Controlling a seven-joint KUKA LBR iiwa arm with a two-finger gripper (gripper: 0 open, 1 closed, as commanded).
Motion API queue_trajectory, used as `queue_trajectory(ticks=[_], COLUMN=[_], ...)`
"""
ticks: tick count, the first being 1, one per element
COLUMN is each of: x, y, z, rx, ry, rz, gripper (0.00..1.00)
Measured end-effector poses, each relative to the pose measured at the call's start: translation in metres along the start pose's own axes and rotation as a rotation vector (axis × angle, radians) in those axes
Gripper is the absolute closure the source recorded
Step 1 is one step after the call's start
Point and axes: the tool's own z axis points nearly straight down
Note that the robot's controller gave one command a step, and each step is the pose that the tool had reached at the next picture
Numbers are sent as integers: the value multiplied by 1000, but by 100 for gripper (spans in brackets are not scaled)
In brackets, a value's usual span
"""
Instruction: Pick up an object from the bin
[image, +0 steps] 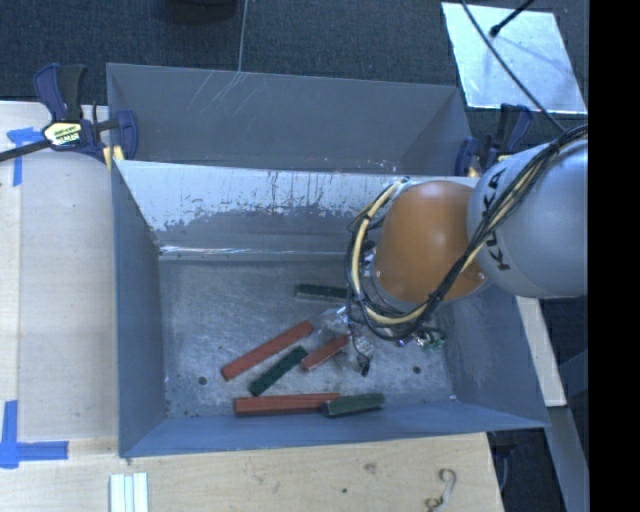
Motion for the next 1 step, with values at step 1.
queue_trajectory(ticks=[1], x=[-1], y=[0], z=[-22], rx=[0], ry=[-1], rz=[0], gripper=[100])
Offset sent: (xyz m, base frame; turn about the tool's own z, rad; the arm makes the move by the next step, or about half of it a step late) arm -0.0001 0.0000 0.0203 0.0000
